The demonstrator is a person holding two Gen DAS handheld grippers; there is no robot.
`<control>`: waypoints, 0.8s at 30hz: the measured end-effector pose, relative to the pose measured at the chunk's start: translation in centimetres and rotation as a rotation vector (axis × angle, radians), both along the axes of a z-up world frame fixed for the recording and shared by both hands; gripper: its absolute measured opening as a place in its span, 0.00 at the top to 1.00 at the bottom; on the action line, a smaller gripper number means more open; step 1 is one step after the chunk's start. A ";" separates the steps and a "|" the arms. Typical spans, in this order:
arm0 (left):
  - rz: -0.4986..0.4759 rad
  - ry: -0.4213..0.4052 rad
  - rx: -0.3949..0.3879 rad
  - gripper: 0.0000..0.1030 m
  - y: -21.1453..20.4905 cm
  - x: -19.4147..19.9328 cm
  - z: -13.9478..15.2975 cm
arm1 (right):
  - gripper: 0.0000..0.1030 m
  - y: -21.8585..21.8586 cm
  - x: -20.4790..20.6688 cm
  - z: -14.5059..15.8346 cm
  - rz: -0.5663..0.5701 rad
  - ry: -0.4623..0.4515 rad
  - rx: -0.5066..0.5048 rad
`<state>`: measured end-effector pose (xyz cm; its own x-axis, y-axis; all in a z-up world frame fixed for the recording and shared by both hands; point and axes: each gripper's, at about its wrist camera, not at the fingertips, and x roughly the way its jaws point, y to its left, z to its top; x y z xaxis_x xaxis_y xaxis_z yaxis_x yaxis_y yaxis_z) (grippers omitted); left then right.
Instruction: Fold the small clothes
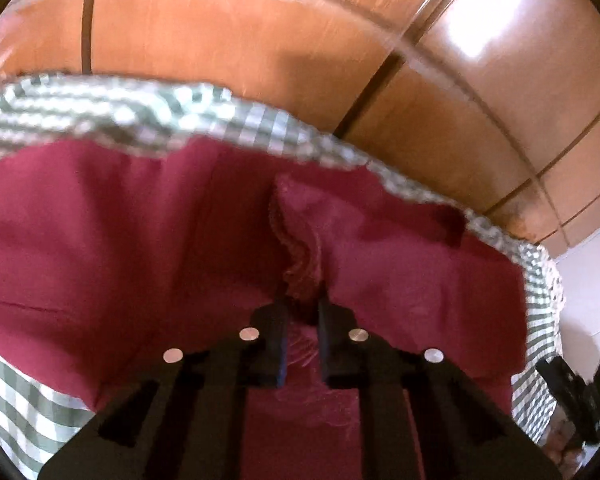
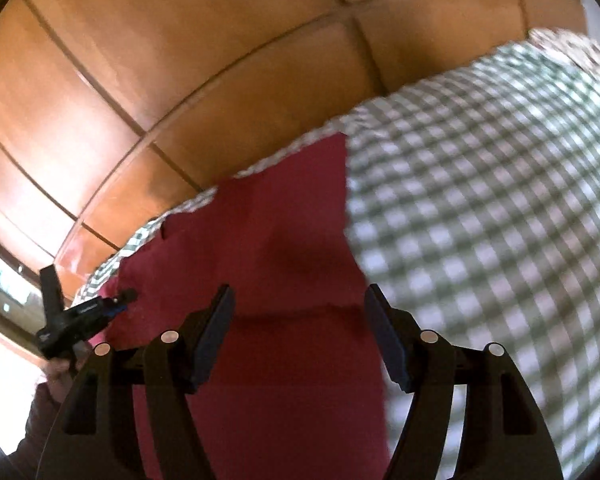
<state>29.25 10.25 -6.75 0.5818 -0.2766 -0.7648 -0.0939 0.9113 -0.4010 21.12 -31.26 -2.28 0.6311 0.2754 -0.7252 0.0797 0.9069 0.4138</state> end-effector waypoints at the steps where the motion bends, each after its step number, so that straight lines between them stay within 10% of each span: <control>1: 0.000 -0.021 0.007 0.90 0.0 -0.6 0.6 | 0.36 0.6 0.9 0.2 0.012 -0.007 -0.012; 12: 0.024 0.041 0.163 0.86 0.3 -2.5 -3.0 | 0.29 6.2 9.7 -5.5 0.055 0.030 -0.400; 24: 0.186 0.017 0.195 0.63 3.6 -5.3 -0.4 | 0.15 7.2 7.7 -4.0 0.003 0.000 -0.484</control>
<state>23.97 13.89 -7.13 0.5956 -0.0122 -0.8032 -0.2724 0.9376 -0.2163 28.83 -24.10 -6.25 0.6311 -0.0914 -0.7703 0.0764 0.9955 -0.0555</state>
